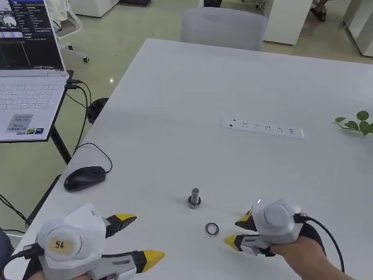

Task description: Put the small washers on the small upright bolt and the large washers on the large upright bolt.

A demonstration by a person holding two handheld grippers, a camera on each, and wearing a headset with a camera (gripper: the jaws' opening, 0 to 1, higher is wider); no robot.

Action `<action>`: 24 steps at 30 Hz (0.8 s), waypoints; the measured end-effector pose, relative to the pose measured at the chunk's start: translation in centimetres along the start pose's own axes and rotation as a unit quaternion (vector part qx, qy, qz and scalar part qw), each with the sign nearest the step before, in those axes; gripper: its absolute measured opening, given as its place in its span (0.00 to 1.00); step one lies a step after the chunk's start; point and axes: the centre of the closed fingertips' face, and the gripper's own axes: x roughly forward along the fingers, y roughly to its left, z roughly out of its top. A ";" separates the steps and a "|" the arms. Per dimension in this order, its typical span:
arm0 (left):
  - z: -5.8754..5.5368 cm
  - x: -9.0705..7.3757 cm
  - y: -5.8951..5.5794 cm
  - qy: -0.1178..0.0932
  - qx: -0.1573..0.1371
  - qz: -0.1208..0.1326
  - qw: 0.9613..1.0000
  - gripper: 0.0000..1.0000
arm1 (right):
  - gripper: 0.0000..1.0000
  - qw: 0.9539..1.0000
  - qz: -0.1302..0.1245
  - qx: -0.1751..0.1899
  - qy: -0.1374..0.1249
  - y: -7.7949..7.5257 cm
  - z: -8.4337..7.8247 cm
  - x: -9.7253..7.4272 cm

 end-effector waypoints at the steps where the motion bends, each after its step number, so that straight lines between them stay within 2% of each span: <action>1: 0.0 0.0 0.0 0.000 0.000 0.000 1.000 0.57 | 0.33 1.000 0.000 0.000 0.001 0.0 0.0 0.2; 11: -0.3 -0.1 -0.1 0.003 -0.002 0.000 1.000 0.57 | 0.33 1.000 0.004 -0.017 0.021 0.3 0.4 3.6; 19: -0.6 -0.5 0.2 0.003 -0.007 0.007 1.000 0.57 | 0.32 0.998 0.012 -0.053 0.044 0.2 0.7 4.7; 24: -0.9 -0.6 0.1 0.005 -0.008 0.006 1.000 0.57 | 0.32 0.993 0.027 -0.088 0.073 0.4 0.3 4.9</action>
